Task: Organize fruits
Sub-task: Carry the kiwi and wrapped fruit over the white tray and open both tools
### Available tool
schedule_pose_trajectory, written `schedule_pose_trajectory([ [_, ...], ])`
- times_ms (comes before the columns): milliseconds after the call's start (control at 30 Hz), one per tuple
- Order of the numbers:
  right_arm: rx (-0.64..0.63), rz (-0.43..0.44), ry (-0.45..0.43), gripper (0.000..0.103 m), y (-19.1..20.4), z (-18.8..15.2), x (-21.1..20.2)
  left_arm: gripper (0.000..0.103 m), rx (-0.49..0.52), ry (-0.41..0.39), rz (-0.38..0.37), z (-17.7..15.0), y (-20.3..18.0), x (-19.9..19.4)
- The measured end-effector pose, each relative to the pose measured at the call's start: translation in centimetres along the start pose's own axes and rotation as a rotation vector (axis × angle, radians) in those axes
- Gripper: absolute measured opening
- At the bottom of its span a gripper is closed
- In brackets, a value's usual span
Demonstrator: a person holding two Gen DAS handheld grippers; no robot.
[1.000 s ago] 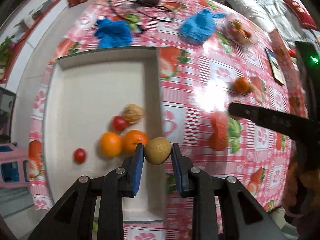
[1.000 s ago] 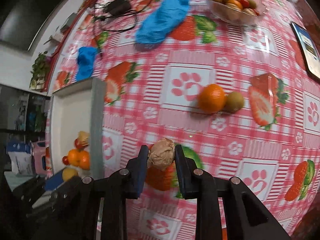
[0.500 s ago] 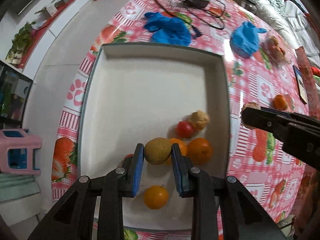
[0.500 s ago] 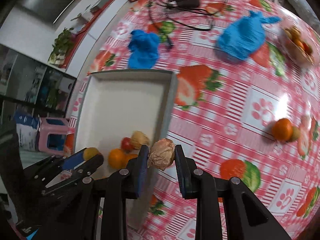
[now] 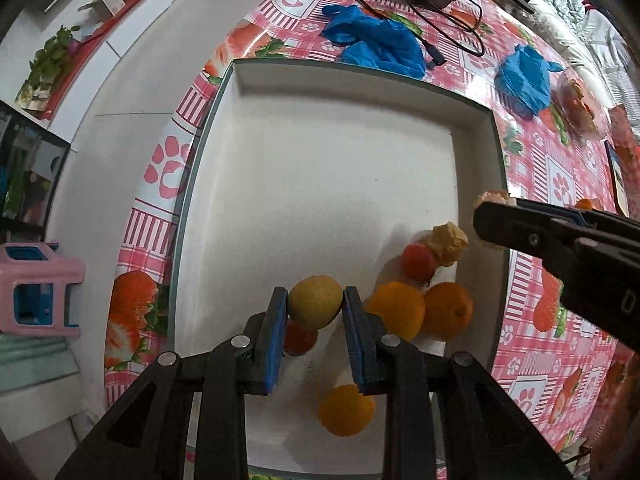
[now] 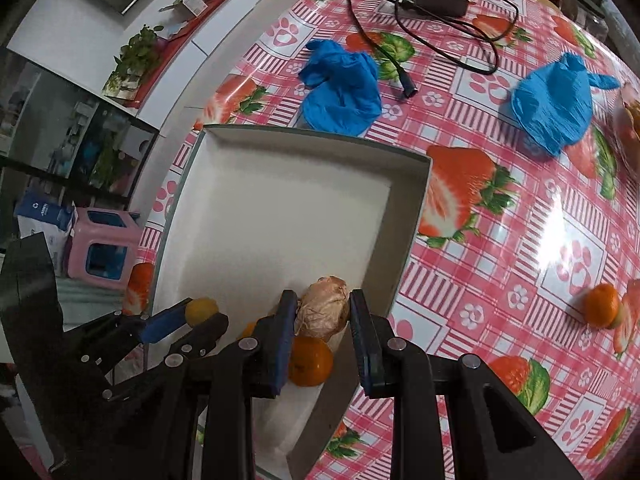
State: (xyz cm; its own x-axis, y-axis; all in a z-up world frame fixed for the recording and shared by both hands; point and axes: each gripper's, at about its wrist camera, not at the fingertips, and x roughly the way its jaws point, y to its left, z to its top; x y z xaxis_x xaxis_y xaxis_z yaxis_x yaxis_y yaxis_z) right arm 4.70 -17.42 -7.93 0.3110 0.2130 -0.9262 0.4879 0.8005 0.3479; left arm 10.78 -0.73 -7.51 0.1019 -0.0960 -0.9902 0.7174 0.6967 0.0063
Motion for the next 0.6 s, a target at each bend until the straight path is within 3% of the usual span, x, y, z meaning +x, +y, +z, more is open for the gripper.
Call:
schedule_pose_trajectory([
  [600,-0.021,-0.02,0.01,0.029,0.4,1.2,1.3,0.03,0.005,0.01,0.001,1.2,-0.2,0.9],
])
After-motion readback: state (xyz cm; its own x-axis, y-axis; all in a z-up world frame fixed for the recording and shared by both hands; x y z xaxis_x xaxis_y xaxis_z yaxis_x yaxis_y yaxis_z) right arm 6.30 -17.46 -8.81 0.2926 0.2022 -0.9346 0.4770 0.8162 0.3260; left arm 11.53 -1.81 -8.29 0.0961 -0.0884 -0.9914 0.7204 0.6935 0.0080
